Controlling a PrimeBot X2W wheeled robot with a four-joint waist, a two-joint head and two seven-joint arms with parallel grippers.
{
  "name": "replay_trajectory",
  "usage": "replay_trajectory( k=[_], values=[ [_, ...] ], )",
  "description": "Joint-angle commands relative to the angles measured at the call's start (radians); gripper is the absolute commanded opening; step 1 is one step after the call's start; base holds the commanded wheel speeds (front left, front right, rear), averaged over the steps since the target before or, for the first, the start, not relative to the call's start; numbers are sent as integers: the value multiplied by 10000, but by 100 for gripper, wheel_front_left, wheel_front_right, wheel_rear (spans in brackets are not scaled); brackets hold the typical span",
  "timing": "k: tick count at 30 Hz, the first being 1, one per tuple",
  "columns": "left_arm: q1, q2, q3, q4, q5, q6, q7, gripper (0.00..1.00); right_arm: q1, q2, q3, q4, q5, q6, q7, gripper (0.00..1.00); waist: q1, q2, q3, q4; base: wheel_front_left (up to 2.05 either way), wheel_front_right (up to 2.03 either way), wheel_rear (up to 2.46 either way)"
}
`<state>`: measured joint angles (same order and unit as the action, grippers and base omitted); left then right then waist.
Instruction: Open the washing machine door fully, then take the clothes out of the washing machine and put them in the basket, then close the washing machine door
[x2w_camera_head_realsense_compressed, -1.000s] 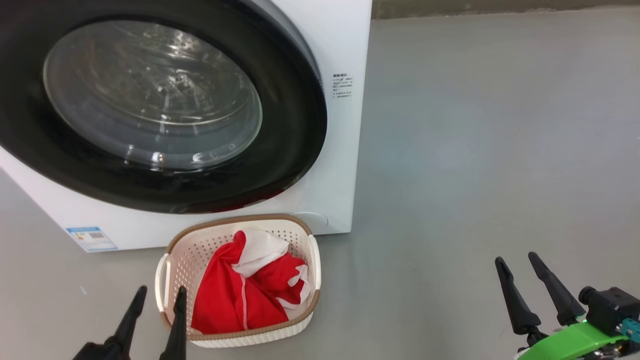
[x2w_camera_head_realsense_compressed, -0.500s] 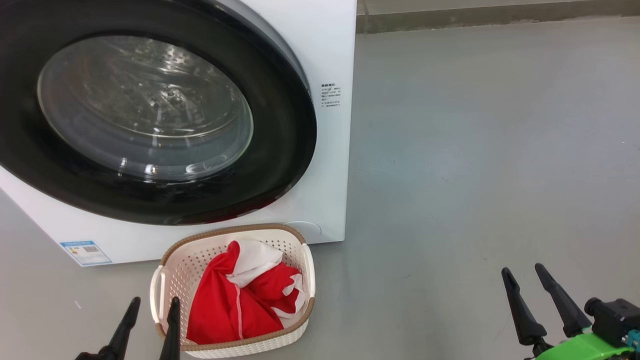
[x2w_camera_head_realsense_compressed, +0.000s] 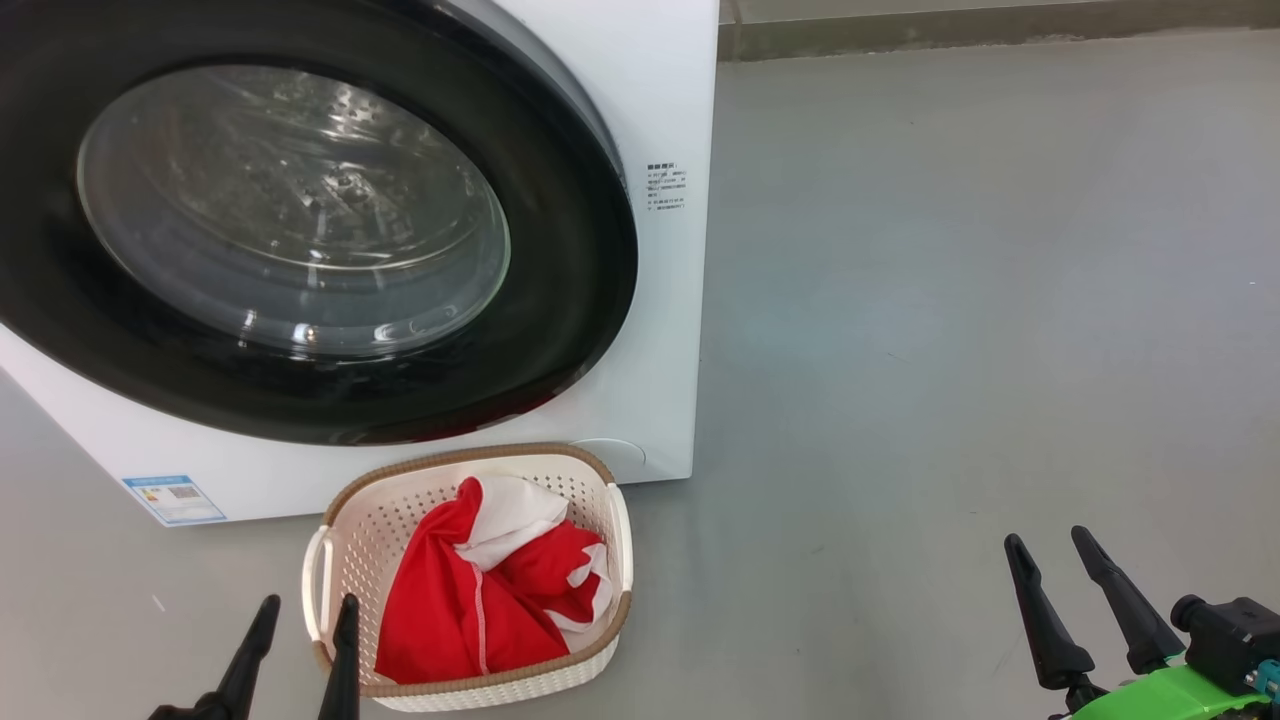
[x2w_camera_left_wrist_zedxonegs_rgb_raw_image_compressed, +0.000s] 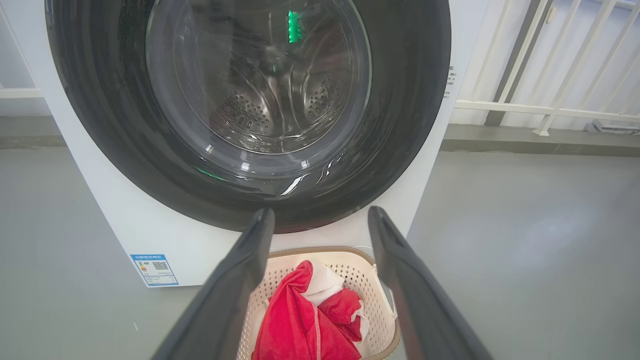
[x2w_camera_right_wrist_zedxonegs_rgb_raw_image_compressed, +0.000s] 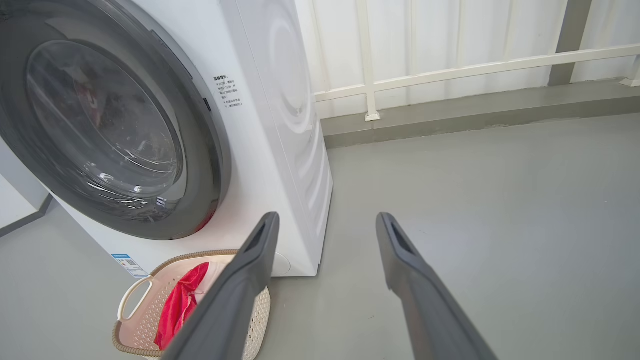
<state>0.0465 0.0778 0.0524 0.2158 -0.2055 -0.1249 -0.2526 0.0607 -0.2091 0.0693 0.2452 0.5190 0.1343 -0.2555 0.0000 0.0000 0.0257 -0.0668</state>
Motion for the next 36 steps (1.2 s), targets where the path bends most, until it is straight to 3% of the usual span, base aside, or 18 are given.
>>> replay_trajectory(
  k=[1,10,11,19,24,28,36],
  values=[
    [-130,88,333,-204,-104,-57,-92,100,-148,-153,112,-263,-160,-36,-63,100,0,0,-1,2,0,0,0],
    [-132,81,421,-213,-158,-57,-92,100,-197,-154,121,-278,-167,-36,-63,100,0,0,34,-6,0,0,0],
    [-2,-2,76,6,-91,0,0,0,-2,5,0,-22,2,0,1,0,0,0,34,-6,0,0,0],
    [-20,-223,50,644,-305,12,135,0,4,385,124,595,191,1,60,0,1,0,35,-2,0,0,0],
    [-69,-225,72,618,-864,9,285,0,-49,420,56,557,643,0,194,0,23,0,-2,32,0,0,0],
    [-117,-227,84,612,-1307,7,392,0,-103,451,5,545,998,-1,302,0,2,0,7,53,0,0,0],
    [-224,-230,116,592,-2200,3,615,0,-223,514,-103,511,1710,-4,522,0,1,0,-4,96,0,0,0]
  ],
)
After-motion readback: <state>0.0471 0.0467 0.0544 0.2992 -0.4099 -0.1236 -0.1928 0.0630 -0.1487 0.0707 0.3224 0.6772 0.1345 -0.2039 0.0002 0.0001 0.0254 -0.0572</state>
